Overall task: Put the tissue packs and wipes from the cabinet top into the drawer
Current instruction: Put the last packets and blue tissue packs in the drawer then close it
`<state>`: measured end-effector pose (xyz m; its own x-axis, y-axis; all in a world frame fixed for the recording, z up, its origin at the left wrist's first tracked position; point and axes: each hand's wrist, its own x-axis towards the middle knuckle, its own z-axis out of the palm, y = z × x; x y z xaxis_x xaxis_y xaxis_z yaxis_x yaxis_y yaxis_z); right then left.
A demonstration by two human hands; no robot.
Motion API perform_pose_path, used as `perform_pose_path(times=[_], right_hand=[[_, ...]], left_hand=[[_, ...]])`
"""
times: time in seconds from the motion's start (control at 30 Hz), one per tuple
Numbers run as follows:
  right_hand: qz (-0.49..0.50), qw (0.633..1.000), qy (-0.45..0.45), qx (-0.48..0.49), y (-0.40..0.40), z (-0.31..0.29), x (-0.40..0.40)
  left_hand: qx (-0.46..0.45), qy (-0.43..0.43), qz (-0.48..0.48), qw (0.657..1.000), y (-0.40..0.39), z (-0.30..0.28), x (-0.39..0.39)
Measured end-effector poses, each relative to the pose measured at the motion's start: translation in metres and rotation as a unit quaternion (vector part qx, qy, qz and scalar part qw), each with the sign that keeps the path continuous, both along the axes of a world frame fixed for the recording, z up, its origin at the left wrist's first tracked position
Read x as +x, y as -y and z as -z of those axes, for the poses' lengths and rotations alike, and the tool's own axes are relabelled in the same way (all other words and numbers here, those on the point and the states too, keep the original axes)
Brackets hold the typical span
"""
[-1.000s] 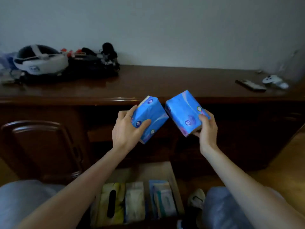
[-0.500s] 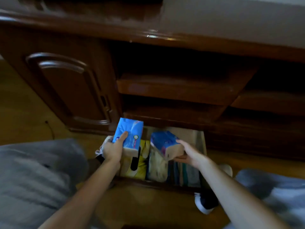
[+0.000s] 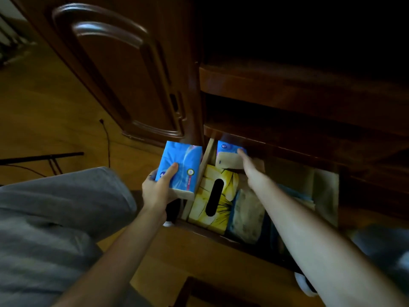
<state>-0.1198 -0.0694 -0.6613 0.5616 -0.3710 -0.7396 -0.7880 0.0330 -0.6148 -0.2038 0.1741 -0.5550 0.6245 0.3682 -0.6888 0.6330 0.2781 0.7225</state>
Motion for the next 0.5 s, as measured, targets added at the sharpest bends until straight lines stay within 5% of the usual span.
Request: perform_pose_path(times=[0.17, 0.5], right_hand=[[-0.219, 0.96, -0.032, -0.172, -0.01, 0.011, 0.015], [-0.307, 0.94, -0.053, -0.141, 0.014, 0.02, 0.007]], left_hand=[[-0.006, 0.003, 0.001, 1.0, 0.0, -0.007, 0.004], [-0.004, 0.003, 0.079, 0.997, 0.018, -0.005, 0.004]])
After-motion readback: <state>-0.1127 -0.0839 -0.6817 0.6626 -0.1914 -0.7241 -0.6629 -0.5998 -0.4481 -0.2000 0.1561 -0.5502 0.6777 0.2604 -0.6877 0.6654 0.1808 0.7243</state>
